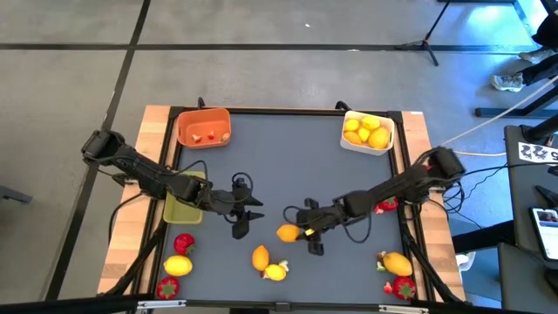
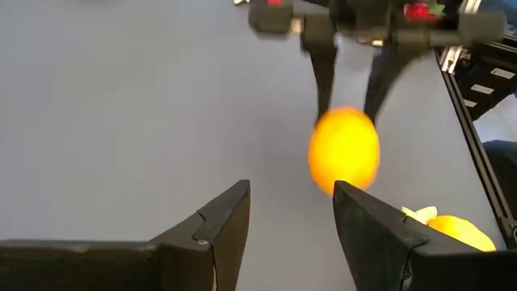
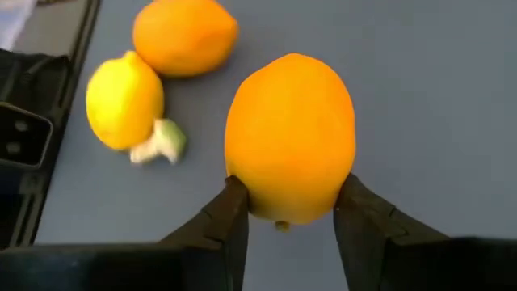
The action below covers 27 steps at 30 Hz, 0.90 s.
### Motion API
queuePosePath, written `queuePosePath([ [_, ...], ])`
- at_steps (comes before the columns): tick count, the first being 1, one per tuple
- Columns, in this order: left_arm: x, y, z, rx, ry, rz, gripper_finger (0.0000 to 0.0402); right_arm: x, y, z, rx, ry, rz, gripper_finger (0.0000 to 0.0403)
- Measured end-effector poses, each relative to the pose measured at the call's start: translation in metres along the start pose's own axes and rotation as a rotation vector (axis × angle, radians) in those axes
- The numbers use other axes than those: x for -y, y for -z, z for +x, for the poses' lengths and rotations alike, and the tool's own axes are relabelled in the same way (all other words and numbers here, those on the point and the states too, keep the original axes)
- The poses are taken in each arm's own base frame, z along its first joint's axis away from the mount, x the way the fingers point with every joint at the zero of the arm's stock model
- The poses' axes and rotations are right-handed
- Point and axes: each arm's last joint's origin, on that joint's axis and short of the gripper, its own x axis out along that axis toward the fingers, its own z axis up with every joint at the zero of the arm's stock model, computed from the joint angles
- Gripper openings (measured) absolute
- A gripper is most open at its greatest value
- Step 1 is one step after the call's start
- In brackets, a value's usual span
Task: Sort produce into baskets
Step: Put the lemon into the white bin
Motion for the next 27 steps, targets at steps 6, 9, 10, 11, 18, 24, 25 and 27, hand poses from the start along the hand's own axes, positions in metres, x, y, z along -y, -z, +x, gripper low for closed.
queuePosePath([
  [6, 0.000, 0.000, 0.000, 0.001, 0.000, -0.002, 0.0173, 0.006, 0.001, -0.062, -0.051, 0.179, 0.003, 0.0135],
  [9, 0.000, 0.000, 0.000, 0.003, -0.005, -0.002, 0.0173, 0.013, 0.006, -0.094, -0.061, 0.298, 0.016, 0.0135],
  [10, 0.000, 0.000, 0.000, 0.005, -0.009, -0.002, 0.0173, 0.016, 0.008, -0.104, -0.068, 0.344, 0.023, 0.0135],
  [11, 0.000, 0.000, 0.000, 0.008, -0.015, -0.002, 0.0173, 0.020, 0.010, -0.114, -0.069, 0.385, 0.036, 0.0135],
  [18, -0.002, -0.001, 0.000, 0.030, -0.059, 0.002, 0.0173, 0.062, 0.022, -0.172, -0.089, 0.695, 0.167, 0.0135],
  [24, -0.002, -0.001, 0.000, 0.033, -0.059, 0.001, 0.0173, 0.103, 0.021, -0.194, -0.082, 0.884, 0.317, 0.0135],
  [25, -0.002, -0.001, 0.000, 0.035, -0.059, 0.000, 0.0173, 0.111, 0.021, -0.196, -0.090, 0.908, 0.339, 0.0135],
  [27, -0.002, -0.001, 0.000, 0.036, -0.059, 0.000, 0.0173, 0.126, 0.022, -0.199, -0.097, 0.951, 0.378, 0.0135],
])
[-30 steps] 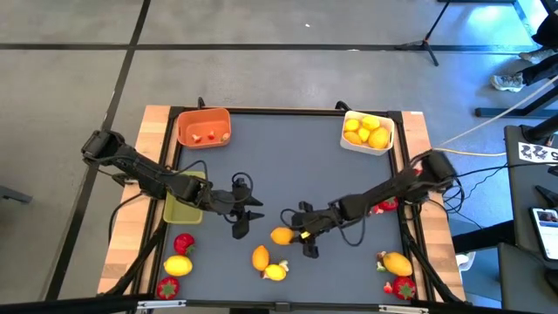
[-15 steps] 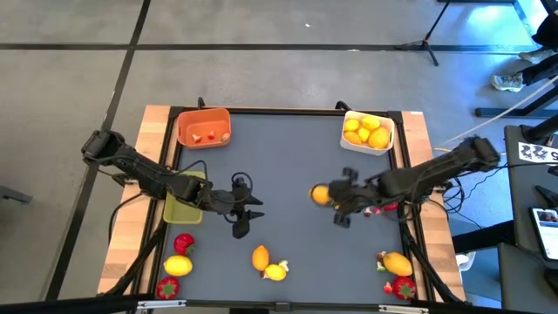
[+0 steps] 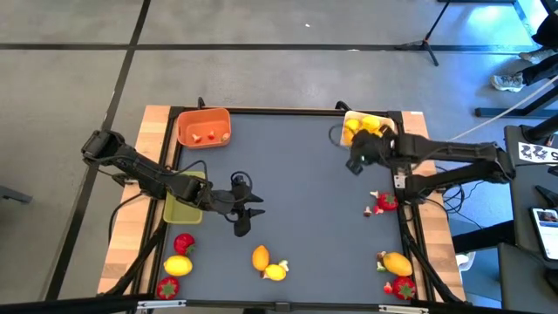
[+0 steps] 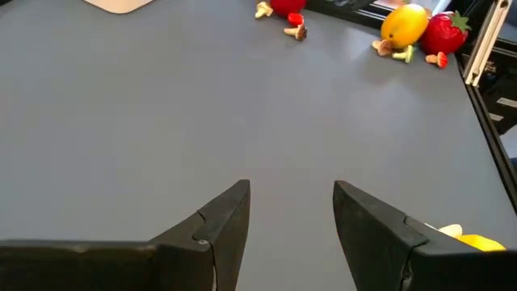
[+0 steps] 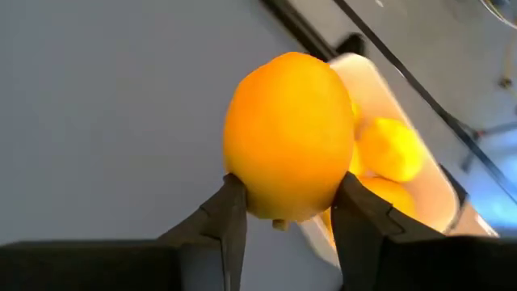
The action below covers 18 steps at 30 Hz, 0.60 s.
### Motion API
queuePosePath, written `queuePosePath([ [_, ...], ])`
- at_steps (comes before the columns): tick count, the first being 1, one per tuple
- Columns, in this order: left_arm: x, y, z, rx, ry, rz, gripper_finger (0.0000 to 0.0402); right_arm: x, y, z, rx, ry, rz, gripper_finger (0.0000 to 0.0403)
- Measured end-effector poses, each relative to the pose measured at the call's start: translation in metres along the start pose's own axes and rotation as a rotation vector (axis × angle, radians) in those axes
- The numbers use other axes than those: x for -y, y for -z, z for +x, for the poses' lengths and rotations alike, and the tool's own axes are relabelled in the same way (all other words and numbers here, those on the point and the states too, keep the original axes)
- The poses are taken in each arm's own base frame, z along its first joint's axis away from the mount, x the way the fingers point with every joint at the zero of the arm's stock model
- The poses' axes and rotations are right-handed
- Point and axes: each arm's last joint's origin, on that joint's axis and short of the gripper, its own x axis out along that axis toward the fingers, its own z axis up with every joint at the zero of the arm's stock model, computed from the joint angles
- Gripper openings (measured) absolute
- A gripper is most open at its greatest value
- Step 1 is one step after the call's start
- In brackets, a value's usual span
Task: Sort produce into baskets
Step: Put the lemon into the white bin
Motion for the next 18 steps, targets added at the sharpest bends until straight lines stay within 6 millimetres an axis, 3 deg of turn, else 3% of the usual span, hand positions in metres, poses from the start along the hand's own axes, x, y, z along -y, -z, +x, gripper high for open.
queuePosePath([
  [6, -0.003, -0.001, 0.001, 0.001, -0.013, -0.004, 0.0173, 0.027, -0.004, 0.041, -0.037, 0.077, 0.070, 0.0135],
  [11, -0.008, -0.003, 0.003, 0.004, -0.031, -0.014, 0.0173, 0.043, -0.005, 0.074, 0.036, 0.030, 0.151, 0.0136],
  [18, -0.011, -0.005, 0.004, 0.007, -0.042, -0.022, 0.0173, 0.064, 0.004, 0.102, 0.111, 0.063, 0.248, 0.0153],
])
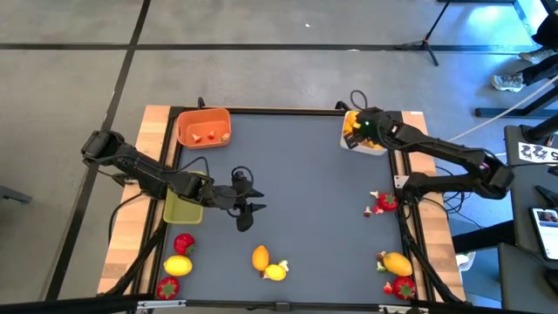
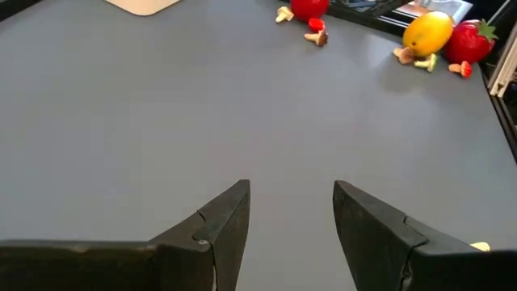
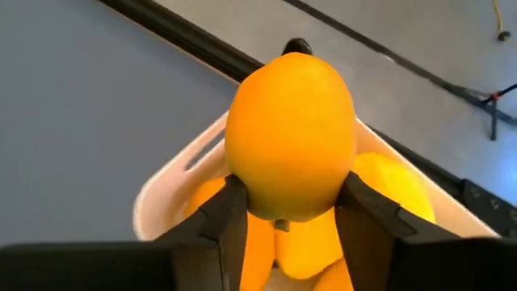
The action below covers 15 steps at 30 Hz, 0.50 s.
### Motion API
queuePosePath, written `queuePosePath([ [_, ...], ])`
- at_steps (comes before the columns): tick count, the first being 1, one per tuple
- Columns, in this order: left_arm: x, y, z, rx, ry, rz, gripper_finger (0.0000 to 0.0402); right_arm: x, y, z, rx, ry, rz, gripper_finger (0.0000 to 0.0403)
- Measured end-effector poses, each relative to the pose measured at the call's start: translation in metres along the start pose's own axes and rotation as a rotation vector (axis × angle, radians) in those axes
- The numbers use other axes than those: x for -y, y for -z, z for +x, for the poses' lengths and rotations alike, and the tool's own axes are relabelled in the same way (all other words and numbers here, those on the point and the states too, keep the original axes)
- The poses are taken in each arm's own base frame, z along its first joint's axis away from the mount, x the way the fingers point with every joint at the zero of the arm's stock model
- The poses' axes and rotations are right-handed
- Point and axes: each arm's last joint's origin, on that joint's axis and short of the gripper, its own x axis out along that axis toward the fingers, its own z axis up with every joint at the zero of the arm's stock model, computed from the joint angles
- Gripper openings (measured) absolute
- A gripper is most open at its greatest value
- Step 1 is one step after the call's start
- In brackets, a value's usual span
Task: Sort produce into baskets
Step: Put the lemon into the white bin
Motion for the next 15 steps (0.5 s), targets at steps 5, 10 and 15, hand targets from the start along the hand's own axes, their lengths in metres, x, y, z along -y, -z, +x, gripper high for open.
queuePosePath([
  [5, 0.000, 0.000, 0.000, 0.001, 0.001, -0.001, 0.0173, 0.006, 0.006, 0.015, 0.017, -0.042, 0.048, 0.0177],
  [10, 0.000, 0.000, 0.000, 0.002, 0.002, -0.024, 0.0173, 0.005, 0.010, 0.028, -0.027, -0.033, 0.026, 0.0190],
  [15, 0.000, 0.000, 0.000, 0.002, 0.002, -0.028, 0.0173, 0.003, 0.010, 0.036, -0.033, -0.022, 0.025, 0.0205],
])
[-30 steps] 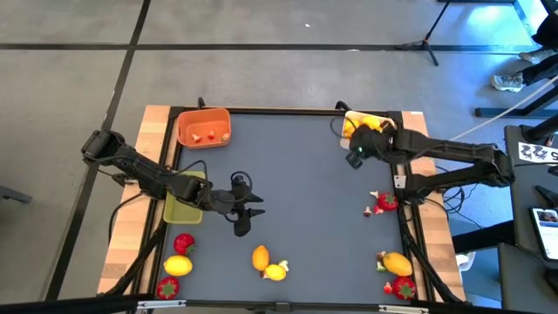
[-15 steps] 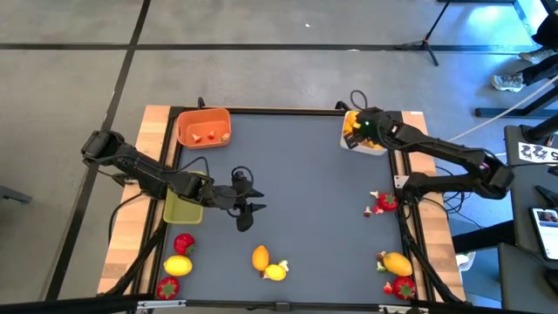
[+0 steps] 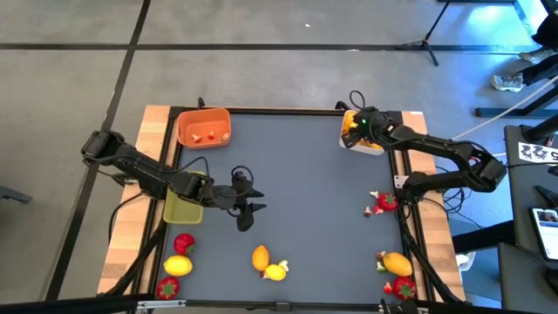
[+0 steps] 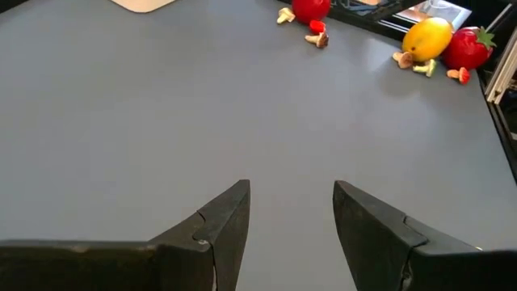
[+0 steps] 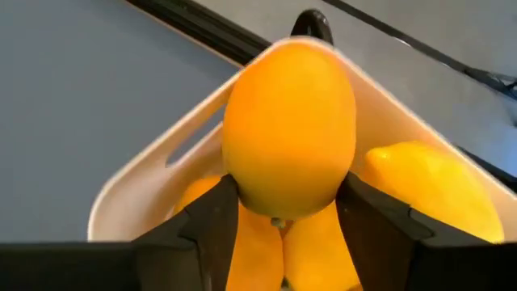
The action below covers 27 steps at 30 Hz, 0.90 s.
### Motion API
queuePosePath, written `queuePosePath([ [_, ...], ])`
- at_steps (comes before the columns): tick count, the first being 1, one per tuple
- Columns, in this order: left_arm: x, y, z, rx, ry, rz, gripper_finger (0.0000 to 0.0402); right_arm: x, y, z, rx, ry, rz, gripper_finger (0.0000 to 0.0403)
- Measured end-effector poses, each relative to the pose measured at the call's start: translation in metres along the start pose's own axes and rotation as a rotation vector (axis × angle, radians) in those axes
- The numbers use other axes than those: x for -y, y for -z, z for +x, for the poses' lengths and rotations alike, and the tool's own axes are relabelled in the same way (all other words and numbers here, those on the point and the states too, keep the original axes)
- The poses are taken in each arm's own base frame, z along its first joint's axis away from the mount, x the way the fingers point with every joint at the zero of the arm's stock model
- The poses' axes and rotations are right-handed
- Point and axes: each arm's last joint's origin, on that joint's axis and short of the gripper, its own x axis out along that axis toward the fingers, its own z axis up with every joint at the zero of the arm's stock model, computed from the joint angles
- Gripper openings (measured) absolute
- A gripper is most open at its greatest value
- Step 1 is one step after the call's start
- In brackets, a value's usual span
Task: Sort produce into baskets
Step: Put the lemon into the white bin
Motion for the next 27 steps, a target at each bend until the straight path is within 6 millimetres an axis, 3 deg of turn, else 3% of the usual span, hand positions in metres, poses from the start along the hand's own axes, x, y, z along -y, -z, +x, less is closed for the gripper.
queuePosePath([
  [6, 0.000, 0.000, 0.000, 0.000, 0.000, -0.002, 0.0173, 0.002, 0.001, 0.001, -0.008, 0.076, -0.007, 0.0253],
  [12, 0.000, 0.000, 0.000, 0.000, 0.000, -0.002, 0.0173, 0.002, -0.017, -0.018, -0.018, -0.040, -0.005, 0.0284],
  [15, 0.000, 0.000, 0.000, 0.000, 0.001, -0.002, 0.0173, 0.002, -0.027, -0.035, -0.045, -0.180, -0.005, 0.0289],
  [19, 0.001, 0.000, 0.000, -0.002, 0.005, -0.002, 0.0173, -0.010, -0.030, -0.060, -0.036, -0.515, -0.023, 0.0289],
  [22, 0.001, 0.001, 0.000, -0.015, 0.029, -0.010, 0.0173, -0.027, -0.027, -0.080, -0.025, -0.730, -0.073, 0.0289],
  [27, 0.008, 0.004, -0.003, -0.058, 0.110, -0.014, 0.0173, -0.064, -0.013, -0.109, -0.025, -0.873, -0.197, 0.0289],
])
